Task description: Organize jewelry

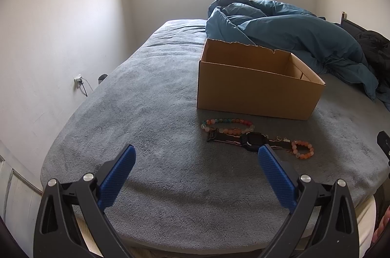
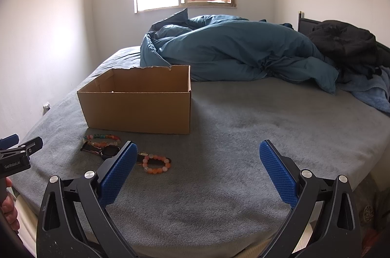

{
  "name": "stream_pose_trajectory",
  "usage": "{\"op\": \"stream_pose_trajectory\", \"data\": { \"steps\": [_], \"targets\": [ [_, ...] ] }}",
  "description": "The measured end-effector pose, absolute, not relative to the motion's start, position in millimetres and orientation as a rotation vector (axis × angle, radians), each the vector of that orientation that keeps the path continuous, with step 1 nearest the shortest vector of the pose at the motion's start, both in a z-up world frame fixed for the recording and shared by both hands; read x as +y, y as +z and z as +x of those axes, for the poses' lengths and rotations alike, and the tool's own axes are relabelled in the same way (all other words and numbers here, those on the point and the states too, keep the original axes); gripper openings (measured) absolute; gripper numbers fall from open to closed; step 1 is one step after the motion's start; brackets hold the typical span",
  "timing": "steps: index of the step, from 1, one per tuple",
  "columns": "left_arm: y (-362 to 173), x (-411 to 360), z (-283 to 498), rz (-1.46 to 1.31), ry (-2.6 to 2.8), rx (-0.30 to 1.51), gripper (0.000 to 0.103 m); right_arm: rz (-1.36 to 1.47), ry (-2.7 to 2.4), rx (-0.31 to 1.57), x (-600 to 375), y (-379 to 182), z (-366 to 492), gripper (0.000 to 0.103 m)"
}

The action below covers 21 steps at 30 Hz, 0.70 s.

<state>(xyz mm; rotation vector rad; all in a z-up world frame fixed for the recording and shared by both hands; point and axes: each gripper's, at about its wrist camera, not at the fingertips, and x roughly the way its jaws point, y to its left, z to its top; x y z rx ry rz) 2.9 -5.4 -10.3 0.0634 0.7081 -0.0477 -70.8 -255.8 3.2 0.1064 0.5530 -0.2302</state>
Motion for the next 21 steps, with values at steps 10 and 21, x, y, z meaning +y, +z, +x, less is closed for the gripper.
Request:
{"op": "stream_pose_trajectory", "data": {
  "steps": [10, 21],
  "targets": [
    [-23.8, -8.0, 10.8, 0.077, -0.042, 0.765, 0.098, 0.130, -0.203, 0.619, -258.6, -10.7, -61.2, 0.096],
    [-64.0, -8.0, 39.3, 0.133, -0.031, 0.911, 0.098, 0.195, -0.122, 0.918, -255.8, -62.7, -19.8, 0.096]
  ]
}}
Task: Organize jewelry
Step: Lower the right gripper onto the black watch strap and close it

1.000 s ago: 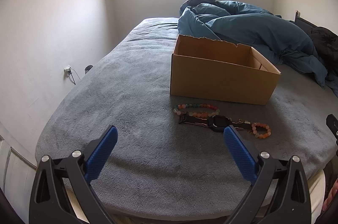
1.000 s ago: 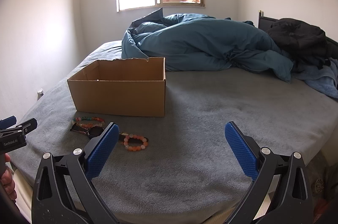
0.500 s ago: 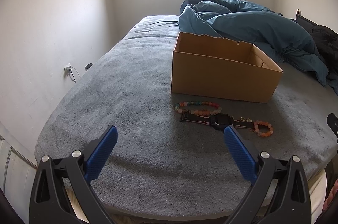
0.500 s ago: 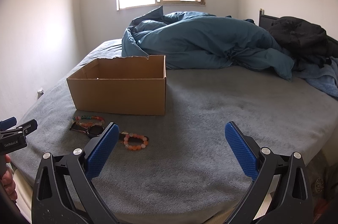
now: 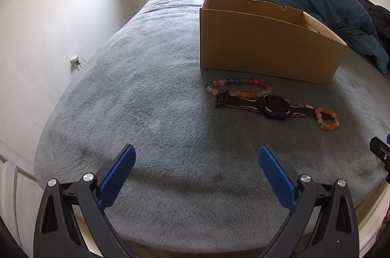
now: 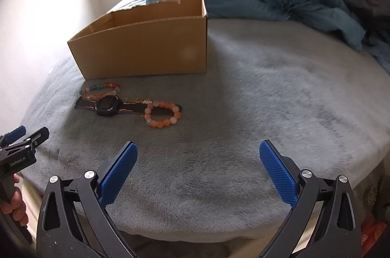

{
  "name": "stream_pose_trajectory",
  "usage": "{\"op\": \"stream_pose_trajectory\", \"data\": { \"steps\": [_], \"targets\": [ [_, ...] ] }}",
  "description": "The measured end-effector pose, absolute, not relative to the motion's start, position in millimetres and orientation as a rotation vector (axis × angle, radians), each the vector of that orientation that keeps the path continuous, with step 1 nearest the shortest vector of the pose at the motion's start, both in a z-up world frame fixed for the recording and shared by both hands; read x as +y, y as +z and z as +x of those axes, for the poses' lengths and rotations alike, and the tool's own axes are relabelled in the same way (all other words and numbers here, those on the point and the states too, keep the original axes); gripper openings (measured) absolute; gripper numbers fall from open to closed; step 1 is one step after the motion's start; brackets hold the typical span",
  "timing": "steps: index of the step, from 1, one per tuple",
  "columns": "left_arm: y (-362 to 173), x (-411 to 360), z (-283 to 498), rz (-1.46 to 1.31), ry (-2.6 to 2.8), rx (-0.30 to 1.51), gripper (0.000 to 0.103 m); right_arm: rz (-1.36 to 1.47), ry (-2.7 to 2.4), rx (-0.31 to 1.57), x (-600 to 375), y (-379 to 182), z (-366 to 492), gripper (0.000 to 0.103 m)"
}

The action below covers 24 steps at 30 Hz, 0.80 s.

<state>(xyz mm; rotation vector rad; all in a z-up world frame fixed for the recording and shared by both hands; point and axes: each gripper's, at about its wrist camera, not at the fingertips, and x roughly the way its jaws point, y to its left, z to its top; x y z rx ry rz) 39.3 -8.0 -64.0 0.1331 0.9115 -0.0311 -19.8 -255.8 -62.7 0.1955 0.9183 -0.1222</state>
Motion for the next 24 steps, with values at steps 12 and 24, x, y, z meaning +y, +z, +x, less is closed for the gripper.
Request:
{"op": "stream_pose_trajectory", "data": {
  "steps": [12, 24],
  "targets": [
    [-66.6, -6.4, 75.2, 0.106, -0.164, 0.856, 0.094, 0.394, 0.104, 0.956, -251.9, -68.5, 37.1, 0.078],
    [-72.5, -16.1, 101.9, 0.018, -0.334, 0.821, 0.075, 0.331, 0.273, 1.002, -219.5, -80.4, 58.7, 0.041]
  ]
}}
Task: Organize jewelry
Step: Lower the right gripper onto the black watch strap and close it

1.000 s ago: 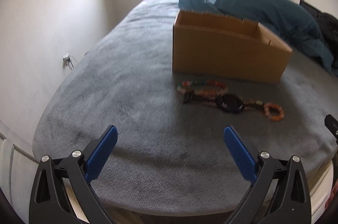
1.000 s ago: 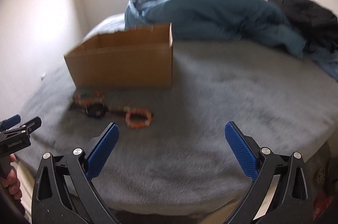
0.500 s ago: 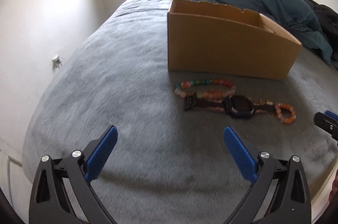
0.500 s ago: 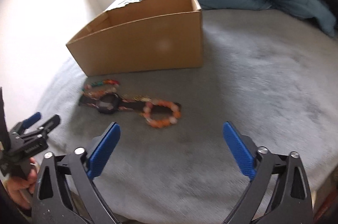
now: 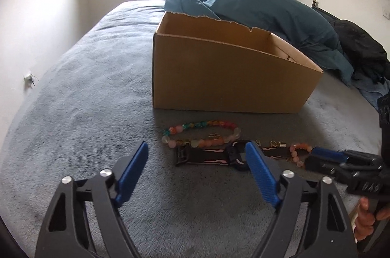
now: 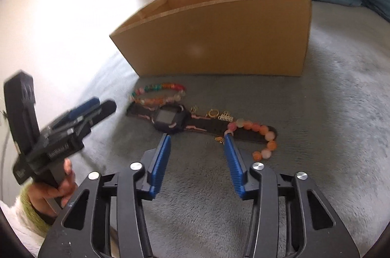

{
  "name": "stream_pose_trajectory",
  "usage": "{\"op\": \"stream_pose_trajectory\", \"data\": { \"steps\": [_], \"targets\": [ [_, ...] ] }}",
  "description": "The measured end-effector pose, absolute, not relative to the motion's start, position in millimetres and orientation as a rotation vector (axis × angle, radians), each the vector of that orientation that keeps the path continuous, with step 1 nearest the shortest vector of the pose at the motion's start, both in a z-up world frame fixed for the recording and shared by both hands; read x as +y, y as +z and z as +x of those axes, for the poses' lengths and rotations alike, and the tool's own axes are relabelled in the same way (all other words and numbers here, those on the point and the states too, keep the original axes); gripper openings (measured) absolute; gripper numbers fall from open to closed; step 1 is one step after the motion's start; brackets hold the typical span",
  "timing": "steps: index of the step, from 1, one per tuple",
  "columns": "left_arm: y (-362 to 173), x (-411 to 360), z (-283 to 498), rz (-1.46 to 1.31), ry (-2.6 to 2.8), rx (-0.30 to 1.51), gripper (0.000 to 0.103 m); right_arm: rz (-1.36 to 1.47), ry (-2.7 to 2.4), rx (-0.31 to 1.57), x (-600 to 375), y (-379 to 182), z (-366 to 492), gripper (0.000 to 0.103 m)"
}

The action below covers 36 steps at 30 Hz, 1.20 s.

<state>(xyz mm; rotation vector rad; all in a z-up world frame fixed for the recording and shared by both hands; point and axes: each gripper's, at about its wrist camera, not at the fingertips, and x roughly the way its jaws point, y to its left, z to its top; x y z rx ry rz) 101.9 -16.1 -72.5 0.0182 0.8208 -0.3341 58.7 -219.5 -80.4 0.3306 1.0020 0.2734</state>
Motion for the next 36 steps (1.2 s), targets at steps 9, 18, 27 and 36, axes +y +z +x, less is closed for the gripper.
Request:
{"op": "stream_pose_trajectory", "data": {
  "steps": [9, 18, 27, 36],
  "targets": [
    [-91.2, -14.5, 118.3, -0.024, -0.354, 0.879, 0.048, 0.148, 0.182, 1.063, -211.2, -104.4, 70.7, 0.014],
    [-109.5, -16.0, 129.9, -0.014, -0.281, 0.933, 0.012, 0.129, 0.086, 1.041, -238.4, -96.3, 65.3, 0.007],
    [-110.6, -9.1, 130.0, -0.071, -0.288, 0.928, 0.009, 0.201, -0.059, 1.015, -279.1, -90.8, 64.7, 0.007],
    [-103.4, 6.2, 121.6, -0.106, -0.303, 0.926, 0.002, 0.260, -0.076, 0.930, -286.4, -71.8, 54.3, 0.043]
  ]
}}
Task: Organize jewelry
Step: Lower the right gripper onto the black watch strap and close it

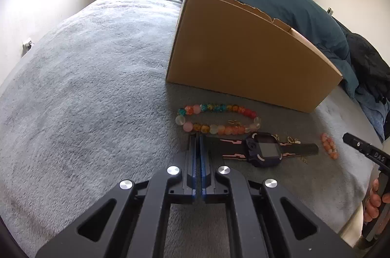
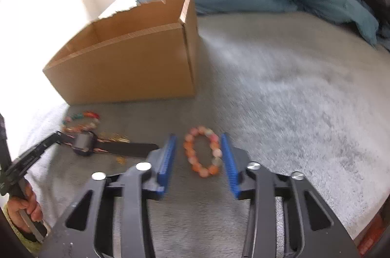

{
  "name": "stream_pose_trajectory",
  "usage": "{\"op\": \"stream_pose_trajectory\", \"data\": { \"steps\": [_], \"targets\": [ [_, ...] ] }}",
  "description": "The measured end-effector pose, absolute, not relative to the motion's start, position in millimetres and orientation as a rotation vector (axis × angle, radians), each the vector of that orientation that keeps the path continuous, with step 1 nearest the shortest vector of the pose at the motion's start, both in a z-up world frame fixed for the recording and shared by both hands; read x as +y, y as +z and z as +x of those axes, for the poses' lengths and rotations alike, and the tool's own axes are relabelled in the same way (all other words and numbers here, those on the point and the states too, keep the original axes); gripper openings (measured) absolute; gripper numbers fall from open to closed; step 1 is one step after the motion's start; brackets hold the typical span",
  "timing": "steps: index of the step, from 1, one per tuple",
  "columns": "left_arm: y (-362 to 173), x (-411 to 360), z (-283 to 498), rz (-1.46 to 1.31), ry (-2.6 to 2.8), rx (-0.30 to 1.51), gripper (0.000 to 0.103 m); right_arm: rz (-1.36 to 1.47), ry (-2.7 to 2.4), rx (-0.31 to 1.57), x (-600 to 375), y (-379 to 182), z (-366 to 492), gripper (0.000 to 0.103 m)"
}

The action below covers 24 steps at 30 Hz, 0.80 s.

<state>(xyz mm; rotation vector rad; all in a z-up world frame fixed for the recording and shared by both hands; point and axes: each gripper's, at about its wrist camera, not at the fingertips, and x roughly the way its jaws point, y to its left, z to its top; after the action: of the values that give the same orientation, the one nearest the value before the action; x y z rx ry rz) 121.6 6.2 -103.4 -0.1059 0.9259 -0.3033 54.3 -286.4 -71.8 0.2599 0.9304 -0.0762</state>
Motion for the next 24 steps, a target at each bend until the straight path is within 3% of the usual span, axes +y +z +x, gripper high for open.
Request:
{"op": "stream_pose_trajectory", "data": {
  "steps": [3, 9, 14, 20, 24],
  "targets": [
    [-101.1, 9.9, 115.4, -0.127, -0.306, 0.934, 0.002, 0.287, 0.011, 0.914, -277.5, -65.4, 55.3, 0.051],
    [-101.1, 20.3, 111.2, -0.196, -0.338, 0.961, 0.004, 0.430, 0.117, 1.017, -260.9, -91.8, 76.7, 0.051],
    [-103.6, 22.7, 112.6, -0.178, -0.341, 0.976, 0.025, 0.418, 0.092, 1.082, -256.4, -109.4, 88.4, 0.051],
    [-109.4, 20.8, 120.1, -0.182, -0.339, 0.982, 0.029, 0.409, 0.076, 1.107, -254.9, -121.0, 97.7, 0.047],
    [-113.8, 20.0, 125.2, -0.205, -0.335, 0.987, 0.029, 0.423, 0.084, 1.116, -256.0, -122.1, 97.9, 0.035]
  ]
}}
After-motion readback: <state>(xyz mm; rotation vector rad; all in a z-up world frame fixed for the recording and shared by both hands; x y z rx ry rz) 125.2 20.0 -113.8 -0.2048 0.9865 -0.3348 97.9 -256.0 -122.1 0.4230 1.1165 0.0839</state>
